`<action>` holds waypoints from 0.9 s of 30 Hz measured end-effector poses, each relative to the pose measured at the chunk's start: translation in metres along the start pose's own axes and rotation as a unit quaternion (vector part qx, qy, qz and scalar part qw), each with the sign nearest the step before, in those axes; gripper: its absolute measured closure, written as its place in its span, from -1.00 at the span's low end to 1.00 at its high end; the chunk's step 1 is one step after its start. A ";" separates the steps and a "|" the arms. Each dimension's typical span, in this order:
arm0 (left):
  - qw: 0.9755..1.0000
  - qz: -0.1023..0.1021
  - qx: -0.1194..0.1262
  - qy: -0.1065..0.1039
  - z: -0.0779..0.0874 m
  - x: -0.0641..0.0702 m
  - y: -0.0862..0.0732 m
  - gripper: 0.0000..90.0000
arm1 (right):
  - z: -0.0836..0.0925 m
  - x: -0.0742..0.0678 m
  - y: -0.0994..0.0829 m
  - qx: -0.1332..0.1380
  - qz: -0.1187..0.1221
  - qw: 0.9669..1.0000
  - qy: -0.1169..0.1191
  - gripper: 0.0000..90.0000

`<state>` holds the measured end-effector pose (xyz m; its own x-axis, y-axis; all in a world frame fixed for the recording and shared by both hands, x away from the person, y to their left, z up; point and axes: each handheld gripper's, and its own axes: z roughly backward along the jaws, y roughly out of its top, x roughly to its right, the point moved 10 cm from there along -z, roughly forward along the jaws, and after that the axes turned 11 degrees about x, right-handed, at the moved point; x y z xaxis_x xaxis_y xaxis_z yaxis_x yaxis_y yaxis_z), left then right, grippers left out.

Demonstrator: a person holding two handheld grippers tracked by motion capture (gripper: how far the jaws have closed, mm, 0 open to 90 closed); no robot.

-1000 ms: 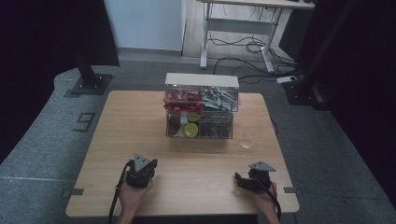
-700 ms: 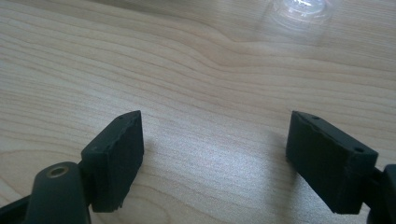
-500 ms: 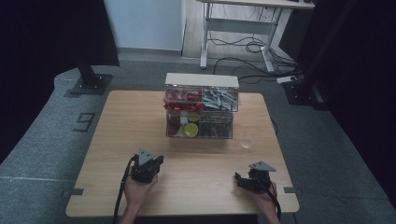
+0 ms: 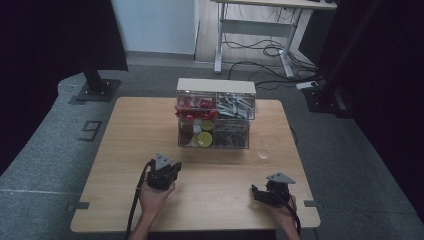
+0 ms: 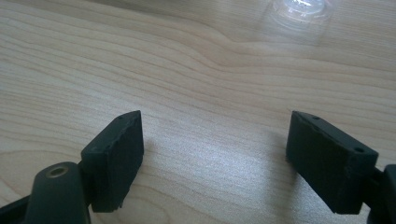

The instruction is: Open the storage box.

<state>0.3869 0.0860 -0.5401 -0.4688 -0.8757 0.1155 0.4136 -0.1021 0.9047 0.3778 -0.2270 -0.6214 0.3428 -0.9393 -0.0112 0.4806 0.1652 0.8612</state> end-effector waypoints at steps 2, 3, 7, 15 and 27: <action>1.000 0.000 0.002 -0.003 -0.002 0.002 0.003 1.00 | 0.000 0.000 0.000 0.000 0.000 1.000 0.000 -0.57; 1.000 0.000 0.002 -0.003 -0.002 0.002 0.003 1.00 | 0.000 0.000 0.000 0.000 0.000 1.000 0.000 -0.57; 1.000 0.002 0.006 -0.014 -0.007 0.009 0.010 1.00 | 0.000 0.000 0.000 0.000 0.000 1.000 -0.001 -0.57; 1.000 0.010 0.007 -0.028 -0.016 0.014 0.017 1.00 | 0.000 0.000 0.000 0.000 -0.001 1.000 -0.002 -0.57; 0.999 0.022 0.000 -0.037 -0.035 0.018 0.023 1.00 | 0.000 0.000 0.000 0.000 -0.002 1.000 -0.004 -0.56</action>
<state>0.4151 0.0514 -0.5319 -0.5071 -0.8417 0.1853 0.4344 -0.0639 0.8985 0.3782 -0.2269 -0.6214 0.3351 -0.9421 -0.0106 0.4817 0.1616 0.8613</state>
